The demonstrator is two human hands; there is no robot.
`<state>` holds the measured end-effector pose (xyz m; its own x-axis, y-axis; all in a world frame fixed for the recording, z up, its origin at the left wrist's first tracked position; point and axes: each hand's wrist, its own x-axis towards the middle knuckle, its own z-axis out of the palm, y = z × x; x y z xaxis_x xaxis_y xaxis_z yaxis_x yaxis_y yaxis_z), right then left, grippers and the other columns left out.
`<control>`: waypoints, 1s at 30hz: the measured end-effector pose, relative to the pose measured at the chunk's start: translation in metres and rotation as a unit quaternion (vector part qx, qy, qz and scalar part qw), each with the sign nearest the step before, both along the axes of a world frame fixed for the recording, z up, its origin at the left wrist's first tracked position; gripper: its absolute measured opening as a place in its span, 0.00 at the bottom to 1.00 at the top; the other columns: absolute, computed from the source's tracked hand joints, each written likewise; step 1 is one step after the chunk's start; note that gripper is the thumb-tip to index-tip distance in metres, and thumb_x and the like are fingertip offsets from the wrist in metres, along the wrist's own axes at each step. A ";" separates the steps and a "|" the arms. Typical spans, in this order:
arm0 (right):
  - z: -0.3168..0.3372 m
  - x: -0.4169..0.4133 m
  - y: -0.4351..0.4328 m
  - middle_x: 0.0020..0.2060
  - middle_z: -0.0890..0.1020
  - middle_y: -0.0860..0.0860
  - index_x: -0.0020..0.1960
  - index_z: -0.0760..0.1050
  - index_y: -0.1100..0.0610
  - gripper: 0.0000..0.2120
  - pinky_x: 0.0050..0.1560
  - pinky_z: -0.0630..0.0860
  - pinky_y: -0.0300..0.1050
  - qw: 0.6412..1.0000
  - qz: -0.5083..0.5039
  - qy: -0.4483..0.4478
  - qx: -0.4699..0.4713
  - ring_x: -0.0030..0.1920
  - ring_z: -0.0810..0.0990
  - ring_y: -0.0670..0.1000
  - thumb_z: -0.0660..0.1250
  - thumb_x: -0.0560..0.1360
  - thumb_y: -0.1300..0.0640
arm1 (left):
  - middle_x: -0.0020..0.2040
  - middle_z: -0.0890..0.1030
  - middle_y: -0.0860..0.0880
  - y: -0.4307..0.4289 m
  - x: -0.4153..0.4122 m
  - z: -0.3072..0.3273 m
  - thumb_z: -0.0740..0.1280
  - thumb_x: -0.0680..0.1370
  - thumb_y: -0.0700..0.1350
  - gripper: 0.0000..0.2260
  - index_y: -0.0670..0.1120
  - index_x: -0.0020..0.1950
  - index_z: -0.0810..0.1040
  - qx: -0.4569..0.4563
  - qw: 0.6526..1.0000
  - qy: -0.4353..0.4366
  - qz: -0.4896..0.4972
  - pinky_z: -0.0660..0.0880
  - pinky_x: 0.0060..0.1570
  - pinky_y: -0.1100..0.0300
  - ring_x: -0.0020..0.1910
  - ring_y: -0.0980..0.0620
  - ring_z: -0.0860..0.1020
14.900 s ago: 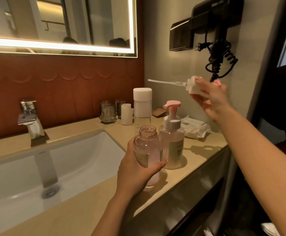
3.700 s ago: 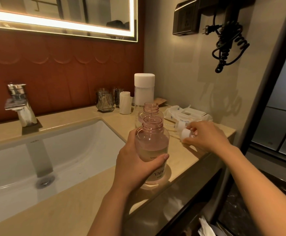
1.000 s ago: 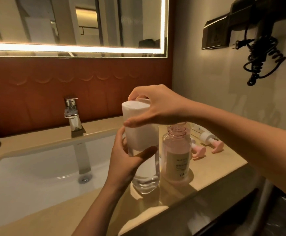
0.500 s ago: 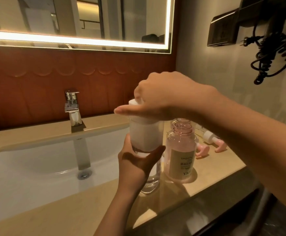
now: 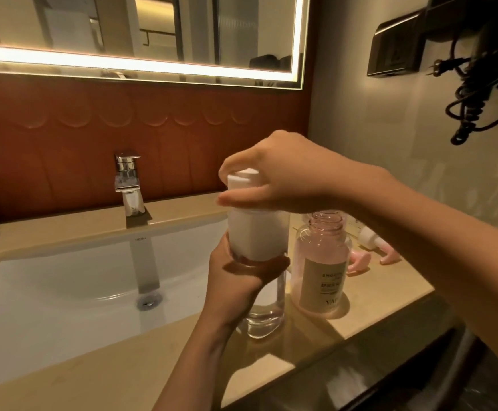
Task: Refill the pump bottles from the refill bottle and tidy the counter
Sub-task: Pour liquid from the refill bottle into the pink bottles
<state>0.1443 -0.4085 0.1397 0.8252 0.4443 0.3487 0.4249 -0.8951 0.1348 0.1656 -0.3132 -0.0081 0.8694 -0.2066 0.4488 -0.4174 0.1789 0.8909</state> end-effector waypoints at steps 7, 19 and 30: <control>0.012 -0.012 -0.002 0.61 0.76 0.47 0.65 0.72 0.47 0.26 0.46 0.69 0.38 0.992 -0.037 0.119 0.025 0.55 0.72 0.45 0.56 0.74 0.35 | 0.49 0.76 0.58 -0.004 -0.002 -0.003 0.77 0.62 0.45 0.24 0.58 0.52 0.69 0.014 0.999 -0.015 0.031 0.74 0.36 0.73 0.45 0.68 0.76; 0.018 -0.004 0.025 0.40 0.74 0.51 0.55 0.72 0.51 0.18 0.33 0.66 0.41 0.982 -0.160 0.002 -0.098 0.39 0.71 0.50 0.58 0.77 0.39 | 0.49 0.77 0.59 -0.002 -0.003 -0.003 0.77 0.62 0.46 0.26 0.60 0.53 0.68 0.019 0.999 0.002 0.039 0.75 0.37 0.71 0.47 0.60 0.77; 0.034 -0.024 -0.001 0.73 0.62 0.40 0.73 0.59 0.40 0.30 0.67 0.60 0.44 0.982 -0.018 0.185 -0.031 0.72 0.60 0.45 0.62 0.74 0.39 | 0.48 0.76 0.58 -0.004 -0.001 -0.005 0.77 0.64 0.40 0.26 0.59 0.51 0.68 0.005 0.999 0.007 0.032 0.73 0.35 0.73 0.44 0.62 0.77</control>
<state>0.1199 -0.4093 0.1735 0.9056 0.4242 -0.0040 0.4241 -0.9051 0.0314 0.1646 -0.3173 -0.0130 0.8869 -0.1551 0.4352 -0.4157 0.1434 0.8981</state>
